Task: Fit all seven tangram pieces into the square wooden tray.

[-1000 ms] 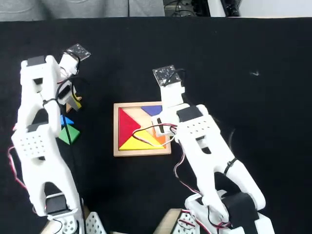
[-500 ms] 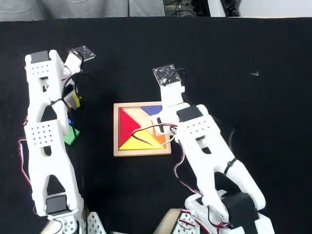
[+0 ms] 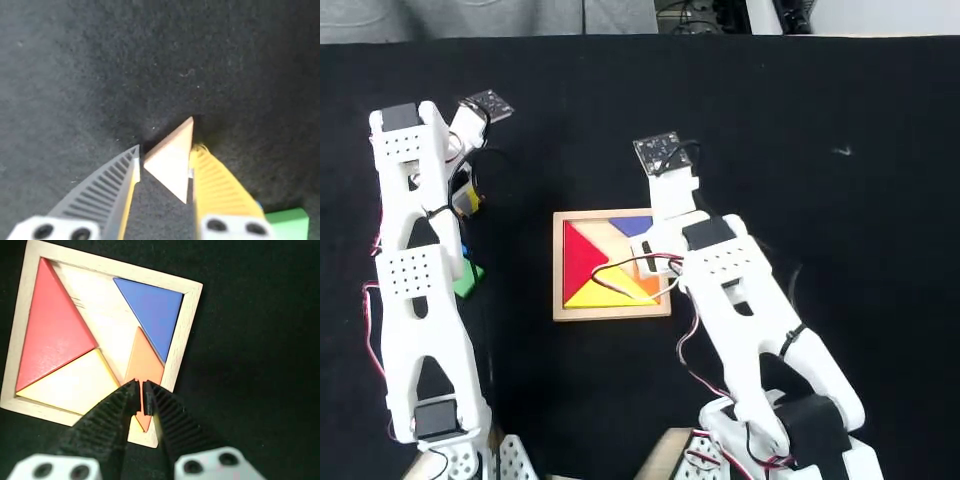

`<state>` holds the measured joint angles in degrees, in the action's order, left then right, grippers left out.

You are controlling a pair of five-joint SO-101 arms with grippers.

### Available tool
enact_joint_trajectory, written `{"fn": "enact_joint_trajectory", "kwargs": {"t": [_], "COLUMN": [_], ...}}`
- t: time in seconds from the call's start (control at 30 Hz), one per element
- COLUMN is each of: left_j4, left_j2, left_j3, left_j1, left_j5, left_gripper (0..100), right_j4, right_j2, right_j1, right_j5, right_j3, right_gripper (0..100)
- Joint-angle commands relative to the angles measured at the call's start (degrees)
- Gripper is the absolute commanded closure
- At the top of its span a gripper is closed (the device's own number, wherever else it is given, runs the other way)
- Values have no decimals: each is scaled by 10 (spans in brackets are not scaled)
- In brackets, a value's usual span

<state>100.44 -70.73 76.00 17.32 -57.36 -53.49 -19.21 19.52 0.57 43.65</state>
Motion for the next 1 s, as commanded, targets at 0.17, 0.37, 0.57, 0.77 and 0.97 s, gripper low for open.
{"fn": "enact_joint_trajectory", "kwargs": {"t": [0.17, 0.37, 0.57, 0.77, 0.97], "left_j4": [5, 5, 5, 5, 4], "left_j2": [4, 11, 97, 302, 522], "left_j3": [28, 0, -67, -254, -495], "left_j1": [9, 0, -28, -77, -146], "left_j5": [15, 28, 74, 209, 407], "left_gripper": [913, 910, 912, 910, 910], "right_j4": [11, 11, 11, 11, 11], "right_j2": [-25, -25, -25, -29, -29], "right_j1": [-10, -10, -20, -81, -140], "right_j5": [-6, -6, -6, -6, -5], "right_j3": [-2, -2, -2, -7, -21], "right_gripper": [987, 987, 987, 987, 987]}}
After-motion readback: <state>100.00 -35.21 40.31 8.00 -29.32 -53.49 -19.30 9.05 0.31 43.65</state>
